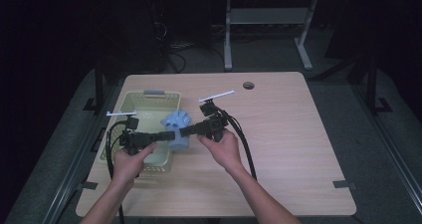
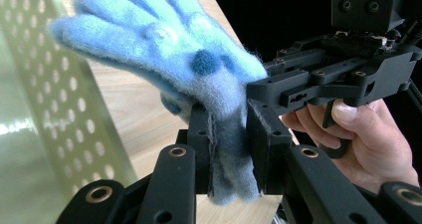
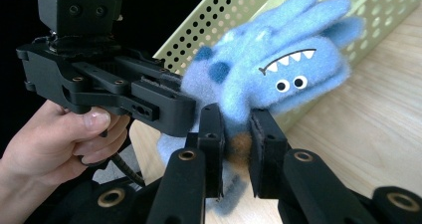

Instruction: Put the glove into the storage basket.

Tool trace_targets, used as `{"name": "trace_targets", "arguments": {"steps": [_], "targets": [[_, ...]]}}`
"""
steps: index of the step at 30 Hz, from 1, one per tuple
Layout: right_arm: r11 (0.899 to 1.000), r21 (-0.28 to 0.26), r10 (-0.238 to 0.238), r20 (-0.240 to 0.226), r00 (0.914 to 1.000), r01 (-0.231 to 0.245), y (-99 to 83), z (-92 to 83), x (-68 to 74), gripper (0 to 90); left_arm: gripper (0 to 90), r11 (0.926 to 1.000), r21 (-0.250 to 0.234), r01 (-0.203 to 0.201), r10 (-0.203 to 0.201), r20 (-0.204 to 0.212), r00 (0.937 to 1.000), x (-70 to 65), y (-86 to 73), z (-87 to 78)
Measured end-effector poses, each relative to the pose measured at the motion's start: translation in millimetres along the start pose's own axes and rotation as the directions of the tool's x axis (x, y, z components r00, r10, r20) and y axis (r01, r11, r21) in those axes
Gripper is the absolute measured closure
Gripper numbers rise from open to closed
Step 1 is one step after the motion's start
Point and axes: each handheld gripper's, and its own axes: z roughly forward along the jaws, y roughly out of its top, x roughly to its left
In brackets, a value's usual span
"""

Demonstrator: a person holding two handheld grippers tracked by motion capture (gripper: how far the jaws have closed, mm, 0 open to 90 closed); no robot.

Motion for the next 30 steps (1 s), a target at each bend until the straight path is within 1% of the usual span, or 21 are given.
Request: {"name": "trace_targets", "arguments": {"steps": [11, 12, 13, 19, 20, 21, 22, 23, 25, 30], "targets": [[1.000, 0.006, -0.013, -0.014, 0.9998, 0.013, 8.0, 15.6, 7.9, 77.9, 73.1, 0.9999, -0.009, 0.005, -0.006, -0.019, 0.9998, 7.7, 2.0, -18.5], [1.000, 0.007, -0.020, -0.014, 0.9997, 0.020, 8.8, 17.4, 8.4, 77.9, 73.2, 1.0000, -0.008, 0.004, -0.004, -0.022, 0.9998, 8.6, 2.1, -20.3], [1.000, 0.005, -0.018, -0.014, 0.9997, 0.019, 10.3, 20.8, 10.4, 77.9, 73.1, 0.9999, -0.011, 0.007, -0.007, -0.022, 0.9997, 9.4, 2.2, -21.9], [1.000, 0.000, -0.016, -0.021, 0.9997, 0.016, 12.2, 28.8, 13.7, 77.9, 73.2, 0.9999, -0.013, 0.010, -0.010, -0.029, 0.9995, 15.0, 2.8, -31.0], [1.000, 0.002, -0.014, -0.026, 0.9996, 0.014, 13.1, 33.0, 14.3, 77.9, 73.1, 0.9997, -0.015, 0.017, -0.018, -0.031, 0.9994, 15.8, 2.5, -32.5], [1.000, 0.003, -0.013, -0.027, 0.9996, 0.013, 13.5, 35.2, 14.7, 77.9, 73.1, 0.9998, -0.012, 0.014, -0.014, -0.032, 0.9994, 17.5, 2.3, -34.4], [1.000, 0.004, -0.014, -0.030, 0.9995, 0.014, 13.9, 37.4, 15.4, 77.9, 73.1, 0.9998, -0.010, 0.019, -0.019, -0.036, 0.9992, 20.3, 1.7, -38.4], [1.000, 0.004, -0.014, -0.030, 0.9995, 0.014, 13.9, 37.4, 15.4, 77.9, 73.1, 0.9998, -0.010, 0.019, -0.019, -0.036, 0.9992, 20.3, 1.7, -38.4], [1.000, 0.005, -0.017, -0.035, 0.9992, 0.018, 14.5, 45.1, 17.4, 77.9, 73.1, 0.9994, -0.009, 0.034, -0.034, -0.036, 0.9988, 24.7, 1.1, -43.5], [1.000, 0.009, -0.011, -0.040, 0.9991, 0.011, 15.5, 53.5, 18.7, 77.9, 73.1, 0.9995, -0.005, 0.031, -0.031, -0.047, 0.9984, 28.6, 1.3, -49.2]]}}
